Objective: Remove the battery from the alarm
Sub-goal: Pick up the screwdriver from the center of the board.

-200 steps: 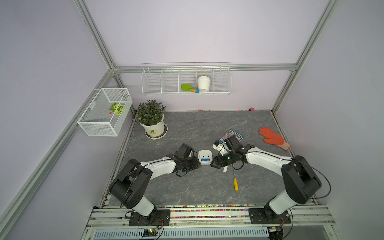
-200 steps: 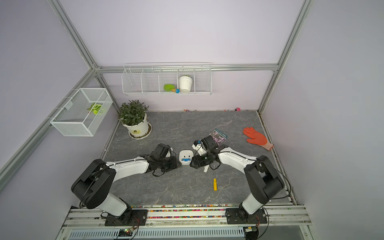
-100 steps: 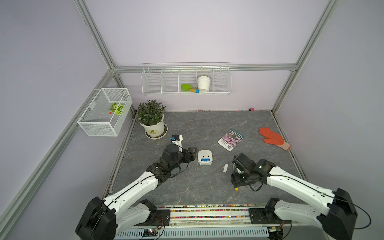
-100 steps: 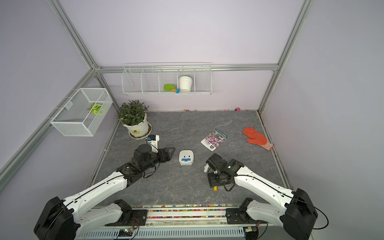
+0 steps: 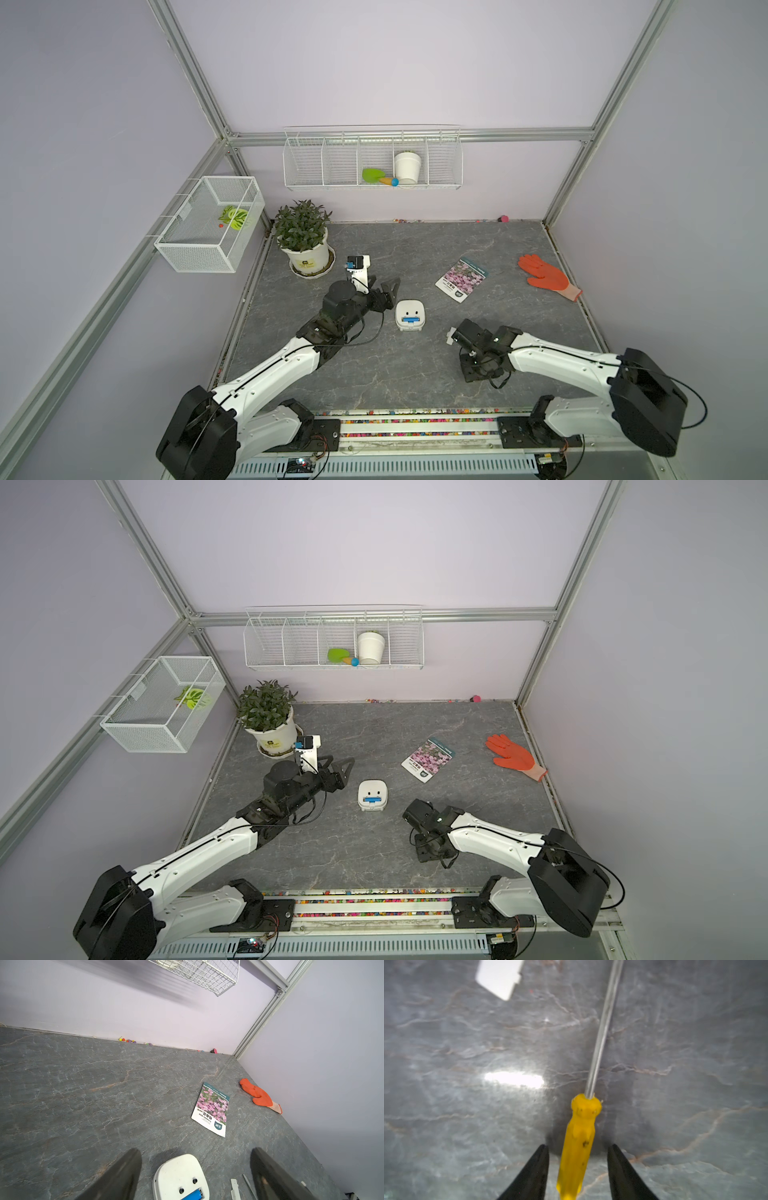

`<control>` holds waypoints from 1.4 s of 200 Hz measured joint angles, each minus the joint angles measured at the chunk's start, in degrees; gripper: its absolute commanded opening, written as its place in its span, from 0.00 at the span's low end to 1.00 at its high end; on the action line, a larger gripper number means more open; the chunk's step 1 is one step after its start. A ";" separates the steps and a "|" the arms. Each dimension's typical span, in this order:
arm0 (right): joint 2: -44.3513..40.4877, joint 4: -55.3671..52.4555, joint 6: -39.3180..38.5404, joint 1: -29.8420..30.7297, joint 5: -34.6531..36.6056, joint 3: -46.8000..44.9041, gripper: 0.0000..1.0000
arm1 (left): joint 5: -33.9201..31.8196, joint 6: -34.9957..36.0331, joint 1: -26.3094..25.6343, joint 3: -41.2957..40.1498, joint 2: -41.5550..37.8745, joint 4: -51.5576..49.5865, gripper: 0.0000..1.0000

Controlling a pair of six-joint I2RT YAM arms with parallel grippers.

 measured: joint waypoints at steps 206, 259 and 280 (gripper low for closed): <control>-12.87 3.26 -42.29 -1.31 1.01 18.05 0.00 | 18.78 18.56 -0.04 8.33 -11.08 -14.29 0.94; -12.94 5.75 -54.14 5.77 8.87 18.03 0.00 | 25.03 10.75 0.61 22.08 -4.09 -28.68 0.95; -12.94 5.84 -58.60 6.73 10.25 18.21 0.00 | 30.05 12.31 0.94 27.41 -1.27 -36.22 0.94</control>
